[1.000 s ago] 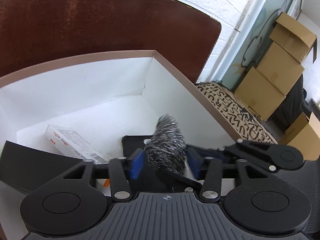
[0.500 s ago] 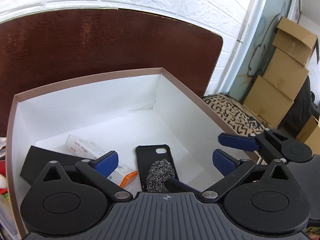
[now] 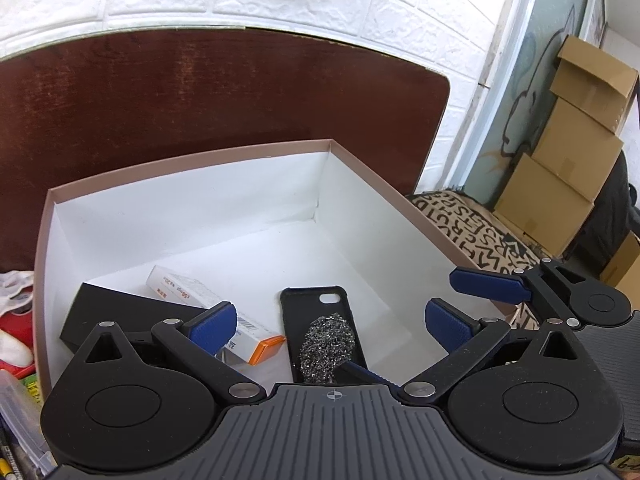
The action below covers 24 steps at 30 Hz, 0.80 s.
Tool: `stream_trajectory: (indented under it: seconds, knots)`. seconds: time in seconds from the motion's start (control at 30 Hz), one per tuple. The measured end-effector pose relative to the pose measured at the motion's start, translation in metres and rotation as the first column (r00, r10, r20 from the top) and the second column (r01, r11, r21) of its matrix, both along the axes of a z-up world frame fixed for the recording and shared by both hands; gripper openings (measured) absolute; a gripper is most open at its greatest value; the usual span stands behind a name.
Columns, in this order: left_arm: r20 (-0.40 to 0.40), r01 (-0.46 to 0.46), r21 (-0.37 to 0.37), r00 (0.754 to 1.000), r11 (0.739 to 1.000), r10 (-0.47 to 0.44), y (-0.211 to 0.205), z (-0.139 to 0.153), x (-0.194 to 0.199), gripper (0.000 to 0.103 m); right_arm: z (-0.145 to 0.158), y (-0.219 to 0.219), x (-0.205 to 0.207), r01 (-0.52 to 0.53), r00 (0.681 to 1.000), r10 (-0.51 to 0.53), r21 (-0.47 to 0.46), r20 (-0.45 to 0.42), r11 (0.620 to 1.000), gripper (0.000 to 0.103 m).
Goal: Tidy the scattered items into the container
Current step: 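Lower the scrubber onto the phone case and open the left gripper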
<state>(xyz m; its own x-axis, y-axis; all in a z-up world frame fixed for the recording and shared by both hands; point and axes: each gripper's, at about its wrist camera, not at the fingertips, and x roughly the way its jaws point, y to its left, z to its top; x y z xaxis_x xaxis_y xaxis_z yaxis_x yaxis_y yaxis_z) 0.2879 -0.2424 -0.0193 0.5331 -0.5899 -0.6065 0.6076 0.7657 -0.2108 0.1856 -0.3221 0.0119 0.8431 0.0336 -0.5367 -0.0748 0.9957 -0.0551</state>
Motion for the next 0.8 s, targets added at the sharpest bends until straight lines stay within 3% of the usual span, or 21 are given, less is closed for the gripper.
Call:
stream_trajectory:
  seconds: [0.8]
  knots:
    - [0.077,-0.054,-0.016,0.996,0.998,0.055,0.029,0.025,-0.038,0.103,0.02,0.016,-0.03,0.0,0.999,-0.001,0.017,0.049,1.0,0.103]
